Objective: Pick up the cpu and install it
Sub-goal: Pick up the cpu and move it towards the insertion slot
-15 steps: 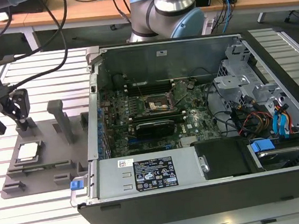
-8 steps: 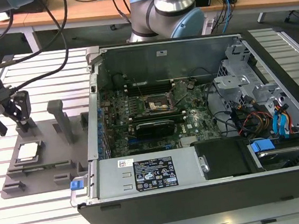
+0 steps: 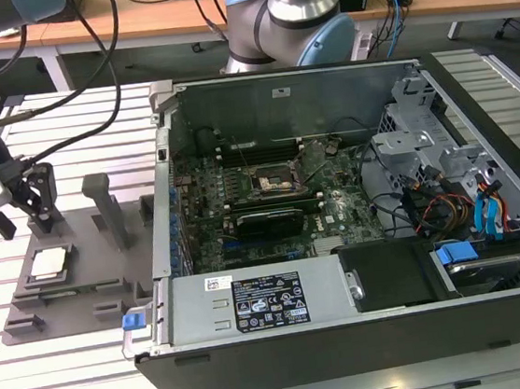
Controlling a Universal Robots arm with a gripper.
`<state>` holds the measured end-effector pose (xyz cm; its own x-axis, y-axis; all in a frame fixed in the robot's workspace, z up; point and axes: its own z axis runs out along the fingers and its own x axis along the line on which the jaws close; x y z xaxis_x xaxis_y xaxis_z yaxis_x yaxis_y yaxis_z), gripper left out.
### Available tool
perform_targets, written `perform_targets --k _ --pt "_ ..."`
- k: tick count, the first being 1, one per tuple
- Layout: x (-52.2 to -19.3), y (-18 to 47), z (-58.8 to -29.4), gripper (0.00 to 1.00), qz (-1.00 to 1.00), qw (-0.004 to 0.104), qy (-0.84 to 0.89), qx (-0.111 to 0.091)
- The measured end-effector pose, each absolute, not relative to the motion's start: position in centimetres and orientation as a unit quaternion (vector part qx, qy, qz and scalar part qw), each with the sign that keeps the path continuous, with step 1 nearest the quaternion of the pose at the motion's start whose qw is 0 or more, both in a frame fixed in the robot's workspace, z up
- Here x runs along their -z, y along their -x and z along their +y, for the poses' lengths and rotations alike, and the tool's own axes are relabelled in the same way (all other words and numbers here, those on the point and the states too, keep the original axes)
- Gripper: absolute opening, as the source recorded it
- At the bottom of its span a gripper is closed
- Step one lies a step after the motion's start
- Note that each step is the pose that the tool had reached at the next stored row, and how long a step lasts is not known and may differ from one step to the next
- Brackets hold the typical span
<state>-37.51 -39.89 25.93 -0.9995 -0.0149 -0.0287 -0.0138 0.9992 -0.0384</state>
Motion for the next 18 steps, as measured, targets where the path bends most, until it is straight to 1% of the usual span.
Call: perform_targets --k 18 --pt "-24.6 37.5 -39.9 0.55 1.000 0.014 0.007 0.019"
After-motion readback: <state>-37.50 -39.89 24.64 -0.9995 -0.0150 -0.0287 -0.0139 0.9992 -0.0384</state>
